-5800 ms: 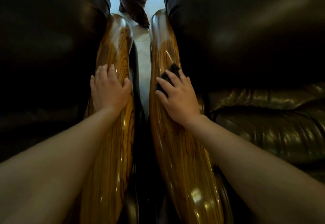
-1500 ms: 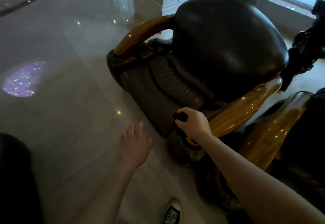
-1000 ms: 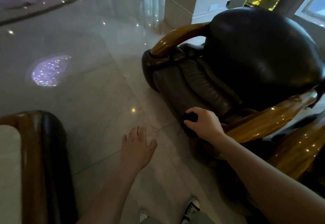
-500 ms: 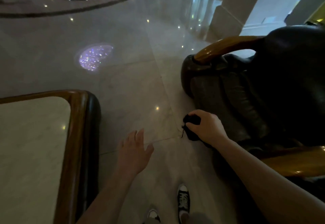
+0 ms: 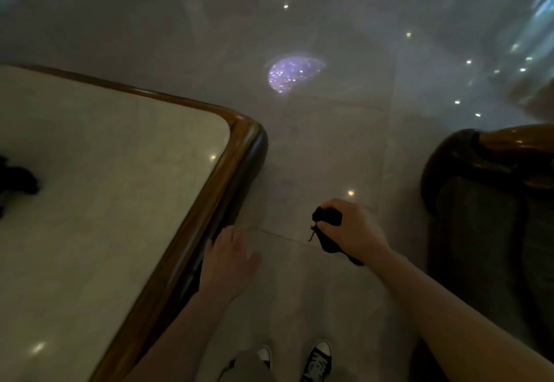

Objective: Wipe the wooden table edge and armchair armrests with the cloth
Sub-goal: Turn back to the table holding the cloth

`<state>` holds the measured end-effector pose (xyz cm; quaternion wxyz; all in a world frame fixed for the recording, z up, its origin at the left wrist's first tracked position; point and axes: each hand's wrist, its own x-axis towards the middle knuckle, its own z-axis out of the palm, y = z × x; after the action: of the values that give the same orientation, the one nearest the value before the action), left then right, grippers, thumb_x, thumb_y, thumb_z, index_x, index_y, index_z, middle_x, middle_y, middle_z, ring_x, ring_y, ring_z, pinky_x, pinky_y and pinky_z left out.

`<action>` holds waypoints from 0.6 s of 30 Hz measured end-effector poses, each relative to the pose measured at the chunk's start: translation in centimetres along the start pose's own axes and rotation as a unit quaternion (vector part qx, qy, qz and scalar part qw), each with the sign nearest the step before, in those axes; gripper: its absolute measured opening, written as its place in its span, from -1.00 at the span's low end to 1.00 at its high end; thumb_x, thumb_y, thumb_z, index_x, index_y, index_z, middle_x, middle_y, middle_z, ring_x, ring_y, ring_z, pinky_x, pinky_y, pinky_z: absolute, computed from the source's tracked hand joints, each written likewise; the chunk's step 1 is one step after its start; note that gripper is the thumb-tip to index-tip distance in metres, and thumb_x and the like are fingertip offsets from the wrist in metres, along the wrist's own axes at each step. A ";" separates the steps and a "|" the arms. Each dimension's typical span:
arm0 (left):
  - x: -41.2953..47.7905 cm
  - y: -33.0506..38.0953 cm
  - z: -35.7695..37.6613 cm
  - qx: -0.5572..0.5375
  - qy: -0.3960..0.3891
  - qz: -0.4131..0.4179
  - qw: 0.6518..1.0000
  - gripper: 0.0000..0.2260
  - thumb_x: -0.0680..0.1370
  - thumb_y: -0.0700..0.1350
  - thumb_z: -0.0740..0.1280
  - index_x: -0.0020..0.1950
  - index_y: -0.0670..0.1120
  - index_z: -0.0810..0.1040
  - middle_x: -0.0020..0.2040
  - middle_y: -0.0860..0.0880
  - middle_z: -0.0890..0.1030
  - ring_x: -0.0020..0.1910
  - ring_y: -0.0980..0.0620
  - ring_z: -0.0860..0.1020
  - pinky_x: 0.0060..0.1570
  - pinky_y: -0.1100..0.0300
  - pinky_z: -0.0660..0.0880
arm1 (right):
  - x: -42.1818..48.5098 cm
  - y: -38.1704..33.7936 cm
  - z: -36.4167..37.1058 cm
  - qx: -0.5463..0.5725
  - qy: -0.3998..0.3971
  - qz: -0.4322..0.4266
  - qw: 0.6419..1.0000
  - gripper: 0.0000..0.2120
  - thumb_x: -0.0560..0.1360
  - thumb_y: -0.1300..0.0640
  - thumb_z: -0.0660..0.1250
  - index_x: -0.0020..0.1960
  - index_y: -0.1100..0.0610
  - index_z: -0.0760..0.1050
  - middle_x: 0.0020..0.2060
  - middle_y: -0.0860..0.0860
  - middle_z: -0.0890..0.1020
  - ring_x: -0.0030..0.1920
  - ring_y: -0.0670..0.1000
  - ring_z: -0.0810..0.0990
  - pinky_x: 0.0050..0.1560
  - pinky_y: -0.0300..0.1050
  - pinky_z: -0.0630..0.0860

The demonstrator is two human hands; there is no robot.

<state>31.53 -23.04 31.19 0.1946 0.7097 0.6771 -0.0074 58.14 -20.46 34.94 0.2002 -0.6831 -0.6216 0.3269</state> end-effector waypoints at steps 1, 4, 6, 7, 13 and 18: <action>-0.3 -0.8 0.0 -0.002 0.004 -0.010 1.000 -0.41 0.60 0.19 0.10 0.57 -0.03 0.14 0.53 -0.08 0.25 0.51 -0.07 0.22 0.48 -0.11 0.14 | 0.6 -0.6 0.5 0.001 -0.011 -0.009 1.000 -0.81 0.46 0.04 0.46 0.07 -0.10 0.60 -0.13 -0.18 0.60 -0.11 -0.13 0.57 -0.17 -0.30 0.42; -0.8 -3.2 0.0 -0.015 0.014 -0.051 0.998 -0.39 0.60 0.24 0.09 0.59 -0.01 0.10 0.55 -0.08 0.23 0.53 -0.07 0.20 0.48 -0.08 0.16 | 2.1 -2.4 2.5 -0.018 -0.046 -0.042 0.998 -0.84 0.46 0.02 0.46 0.03 -0.14 0.58 -0.21 -0.24 0.57 -0.22 -0.29 0.52 -0.27 -0.44 0.35; -1.0 -4.9 0.1 -0.019 0.022 -0.080 0.996 -0.38 0.60 0.25 0.09 0.59 0.01 0.09 0.56 -0.07 0.22 0.53 -0.06 0.21 0.48 -0.05 0.17 | 3.0 -3.8 4.1 -0.027 -0.066 -0.062 0.995 -0.85 0.47 0.04 0.46 0.03 -0.09 0.60 -0.21 -0.21 0.58 -0.23 -0.28 0.51 -0.28 -0.47 0.35; -1.0 -5.8 0.0 -0.023 0.025 -0.091 0.995 -0.38 0.59 0.24 0.09 0.59 0.01 0.09 0.56 -0.07 0.22 0.52 -0.07 0.22 0.46 -0.03 0.19 | 3.5 -4.6 4.9 -0.032 -0.077 -0.069 0.994 -0.85 0.47 0.04 0.46 0.04 -0.04 0.61 -0.18 -0.16 0.61 -0.20 -0.23 0.55 -0.23 -0.40 0.41; 0.0 -11.8 -0.5 -0.046 0.030 -0.149 0.987 -0.39 0.54 0.24 0.07 0.55 0.05 0.13 0.54 -0.05 0.25 0.49 -0.07 0.26 0.46 -0.07 0.21 | 6.4 -9.9 10.6 -0.045 -0.120 -0.087 0.988 -0.84 0.49 0.09 0.46 0.06 -0.01 0.61 -0.24 -0.24 0.53 -0.23 -0.27 0.52 -0.32 -0.48 0.34; 2.2 -19.0 -1.1 -0.044 0.014 -0.141 0.989 -0.37 0.55 0.25 0.03 0.56 0.00 0.14 0.52 -0.07 0.27 0.48 -0.09 0.28 0.44 -0.10 0.22 | 9.1 -14.7 16.3 -0.032 -0.144 -0.073 0.986 -0.88 0.50 0.13 0.45 -0.04 -0.06 0.57 -0.27 -0.29 0.51 -0.29 -0.40 0.51 -0.34 -0.56 0.36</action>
<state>13.10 -20.51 26.55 0.2130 0.5978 0.7728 0.0056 36.35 -11.55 31.57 0.1098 -0.5878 -0.7020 0.3868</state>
